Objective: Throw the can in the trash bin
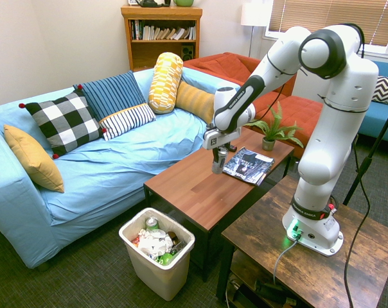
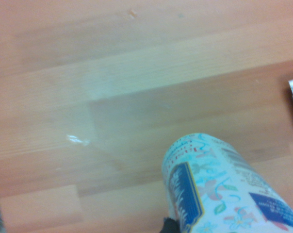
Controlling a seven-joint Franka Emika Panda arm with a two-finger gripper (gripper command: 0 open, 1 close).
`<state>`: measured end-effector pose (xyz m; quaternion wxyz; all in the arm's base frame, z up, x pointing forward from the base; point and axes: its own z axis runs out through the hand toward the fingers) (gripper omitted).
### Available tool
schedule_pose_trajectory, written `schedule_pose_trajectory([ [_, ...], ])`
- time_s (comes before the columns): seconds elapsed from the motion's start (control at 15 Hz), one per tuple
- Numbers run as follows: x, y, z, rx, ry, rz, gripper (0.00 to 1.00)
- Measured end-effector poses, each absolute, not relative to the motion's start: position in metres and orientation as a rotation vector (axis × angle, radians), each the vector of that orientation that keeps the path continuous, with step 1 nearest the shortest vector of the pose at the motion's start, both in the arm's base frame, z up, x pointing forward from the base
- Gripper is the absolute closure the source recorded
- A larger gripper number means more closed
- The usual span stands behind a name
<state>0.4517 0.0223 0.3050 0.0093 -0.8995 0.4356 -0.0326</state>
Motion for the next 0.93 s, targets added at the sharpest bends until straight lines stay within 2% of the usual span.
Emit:
schedule_pose_trajectory([
  [0.4,0.488,0.101,0.365,-2.834,1.169,-0.236,1.00],
  [0.8,0.504,0.200,0.373,-2.882,1.045,-0.258,1.00],
  [0.93,0.506,0.206,0.371,-2.887,1.033,-0.254,1.00],
])
